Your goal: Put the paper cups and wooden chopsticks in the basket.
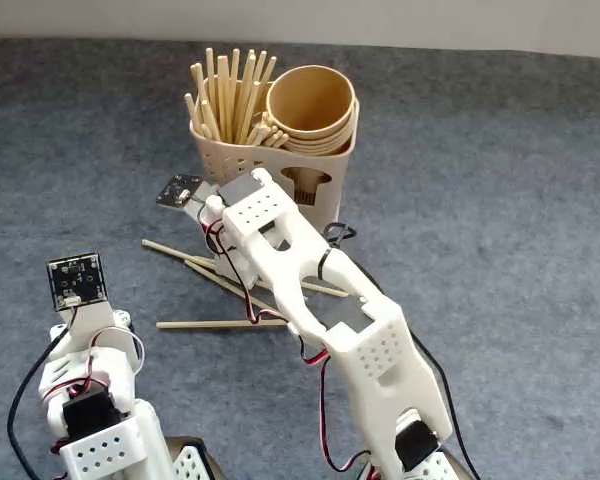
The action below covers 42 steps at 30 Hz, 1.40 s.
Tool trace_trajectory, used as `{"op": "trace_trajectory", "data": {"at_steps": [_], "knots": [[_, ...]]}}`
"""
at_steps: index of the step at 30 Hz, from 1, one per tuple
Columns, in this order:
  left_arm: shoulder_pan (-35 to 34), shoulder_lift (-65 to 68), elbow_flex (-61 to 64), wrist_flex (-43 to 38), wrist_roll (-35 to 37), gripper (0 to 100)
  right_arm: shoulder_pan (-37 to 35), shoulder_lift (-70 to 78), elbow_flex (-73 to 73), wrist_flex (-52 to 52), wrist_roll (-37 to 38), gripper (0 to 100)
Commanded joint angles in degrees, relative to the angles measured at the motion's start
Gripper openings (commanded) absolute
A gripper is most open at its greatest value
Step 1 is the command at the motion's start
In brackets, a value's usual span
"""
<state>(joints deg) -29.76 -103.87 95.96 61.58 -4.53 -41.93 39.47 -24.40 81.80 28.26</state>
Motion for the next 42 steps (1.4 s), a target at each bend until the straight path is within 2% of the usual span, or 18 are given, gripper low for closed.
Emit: {"op": "trace_trajectory", "data": {"at_steps": [1, 4, 15, 21, 31, 34, 37, 42], "knots": [[-0.6, 0.0, 1.2, 0.1, -0.3, 2, 1.7, 1.5, -0.6, -0.9, 0.8, 6.7], [-0.6, 0.0, 1.2, 0.1, -0.3, 2, 1.5, 1.6, -0.6, -0.7, 0.8, 0.3], [-0.6, 0.0, 1.2, 0.1, -0.3, 2, 0.8, -7.2, -0.2, 3.1, 2.1, 0.8], [-0.6, 0.0, 1.2, 0.1, -0.3, 2, -0.9, -5.6, 0.0, 2.0, 1.9, 6.7], [-0.6, 0.0, 1.2, 0.1, -0.3, 2, -1.1, 0.8, 0.0, -0.3, 2.3, 6.7], [-0.6, 0.0, 1.2, 0.1, -0.3, 2, -1.9, 0.8, 0.0, 1.4, 2.4, 6.3], [-0.6, 0.0, 1.2, 0.1, -0.3, 2, -3.3, 1.2, 0.0, 1.7, 4.0, 0.5], [-0.6, 0.0, 1.2, 0.1, -0.3, 2, -1.7, -1.5, -0.6, 6.4, 4.0, 0.6]]}}
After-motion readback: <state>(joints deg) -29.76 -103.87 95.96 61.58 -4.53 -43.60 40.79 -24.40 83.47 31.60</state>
